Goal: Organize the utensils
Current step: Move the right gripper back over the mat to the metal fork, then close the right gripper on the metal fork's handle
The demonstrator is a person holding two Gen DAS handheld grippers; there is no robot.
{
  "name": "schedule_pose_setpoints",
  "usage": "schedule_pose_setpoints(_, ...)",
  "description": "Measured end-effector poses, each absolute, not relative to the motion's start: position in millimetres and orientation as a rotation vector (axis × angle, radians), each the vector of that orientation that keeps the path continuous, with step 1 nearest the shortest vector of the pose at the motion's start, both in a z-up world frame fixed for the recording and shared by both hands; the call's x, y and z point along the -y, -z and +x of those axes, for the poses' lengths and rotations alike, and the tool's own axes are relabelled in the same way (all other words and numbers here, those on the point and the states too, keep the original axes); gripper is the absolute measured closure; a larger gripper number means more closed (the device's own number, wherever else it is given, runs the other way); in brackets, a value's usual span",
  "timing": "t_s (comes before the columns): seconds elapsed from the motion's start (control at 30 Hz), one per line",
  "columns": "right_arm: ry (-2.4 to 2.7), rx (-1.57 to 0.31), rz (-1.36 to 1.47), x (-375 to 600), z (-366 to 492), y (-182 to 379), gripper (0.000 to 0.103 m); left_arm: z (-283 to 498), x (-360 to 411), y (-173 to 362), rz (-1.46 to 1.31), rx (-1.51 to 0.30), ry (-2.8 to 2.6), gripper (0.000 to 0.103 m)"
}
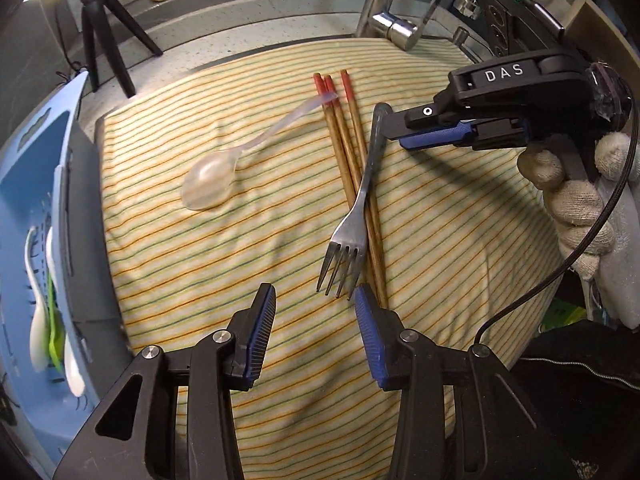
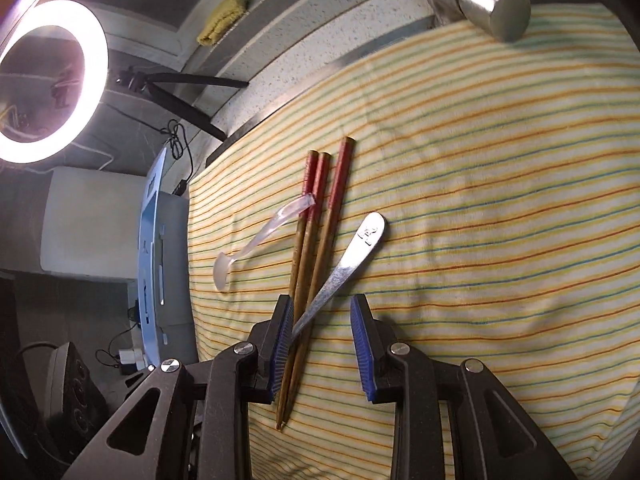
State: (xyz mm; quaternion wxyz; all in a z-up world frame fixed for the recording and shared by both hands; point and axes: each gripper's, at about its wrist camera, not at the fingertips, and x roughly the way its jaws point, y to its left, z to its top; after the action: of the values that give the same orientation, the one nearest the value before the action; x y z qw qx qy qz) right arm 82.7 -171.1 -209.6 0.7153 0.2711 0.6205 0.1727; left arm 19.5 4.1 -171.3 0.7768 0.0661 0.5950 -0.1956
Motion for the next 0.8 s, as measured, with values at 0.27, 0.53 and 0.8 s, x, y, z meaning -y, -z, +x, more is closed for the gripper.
schedule_pose_setpoints(0.27,-0.379,-1.369,0.667,169,89,219,0.076,25,8,185,0.175,-1.311,0.443,0.063)
schedule_pose_setpoints(0.53,-0.357,-1.368,0.709,163,93,224,0.076,31,20,193,0.215,-1.306,0.459,0.065)
schedule_pose_setpoints(0.8,-0.324,-1.369,0.726,167,95,228,0.089,31,27,190,0.211,-1.289,0.493,0.082)
